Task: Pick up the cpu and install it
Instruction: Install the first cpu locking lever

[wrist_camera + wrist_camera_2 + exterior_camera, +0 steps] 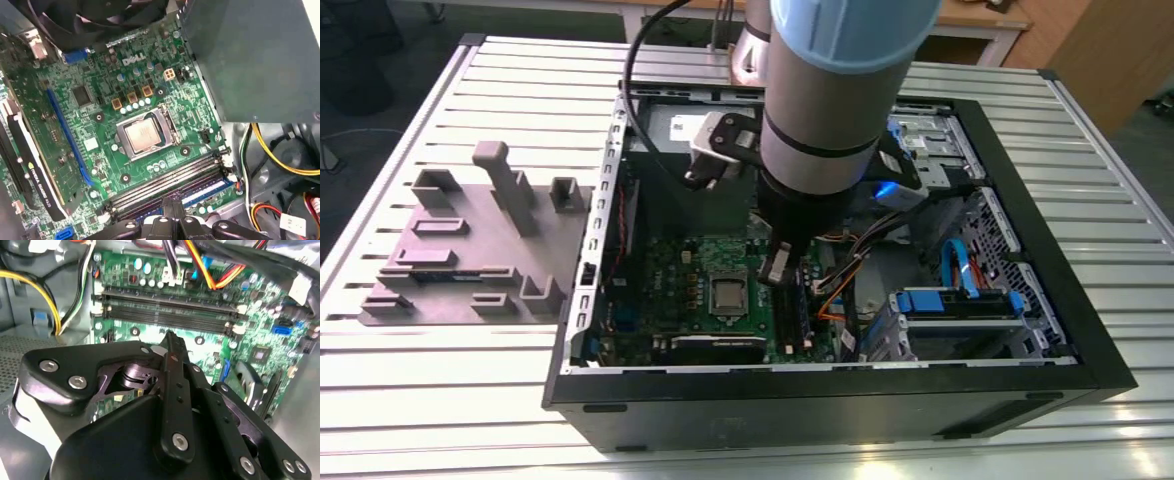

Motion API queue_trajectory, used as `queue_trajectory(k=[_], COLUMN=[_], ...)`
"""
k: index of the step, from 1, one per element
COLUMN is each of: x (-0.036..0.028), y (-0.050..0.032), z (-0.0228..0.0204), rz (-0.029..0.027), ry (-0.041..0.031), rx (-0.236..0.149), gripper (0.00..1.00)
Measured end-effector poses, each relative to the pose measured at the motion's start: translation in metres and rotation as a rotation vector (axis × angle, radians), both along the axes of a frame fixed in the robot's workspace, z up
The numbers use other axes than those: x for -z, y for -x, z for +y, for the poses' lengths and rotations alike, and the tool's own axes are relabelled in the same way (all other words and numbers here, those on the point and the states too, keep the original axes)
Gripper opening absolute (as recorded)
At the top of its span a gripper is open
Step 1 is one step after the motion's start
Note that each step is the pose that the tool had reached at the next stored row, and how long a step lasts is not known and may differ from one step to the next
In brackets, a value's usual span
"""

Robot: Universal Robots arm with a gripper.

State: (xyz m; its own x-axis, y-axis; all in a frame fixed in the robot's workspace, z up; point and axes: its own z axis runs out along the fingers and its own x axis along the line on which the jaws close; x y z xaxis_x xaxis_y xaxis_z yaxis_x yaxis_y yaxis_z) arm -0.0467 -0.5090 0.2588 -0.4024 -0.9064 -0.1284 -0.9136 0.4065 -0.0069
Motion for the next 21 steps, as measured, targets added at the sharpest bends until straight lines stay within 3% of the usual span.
queue_trajectory(k=[2,3,4,7,11,21], x=[-0.0001,0.0000,0.0000,-0.0001,-0.0084,-0.0173], y=[0.0002,0.0001,0.0001,0.0001,0.0009,0.0017], z=[-0.0001,-0.0001,-0.0001,-0.0001,-0.0001,0.0000], rz=[0.0370,0.0611,0.0768,0.0776,0.0698,0.0639], ry=[-0.0031,-0.0054,-0.0062,-0.0063,-0.0063,-0.0063], rx=[0.001,0.000,0.000,0.001,0.000,0.000], gripper=[0.10,0.10,0.10,0.10,0.10,0.10])
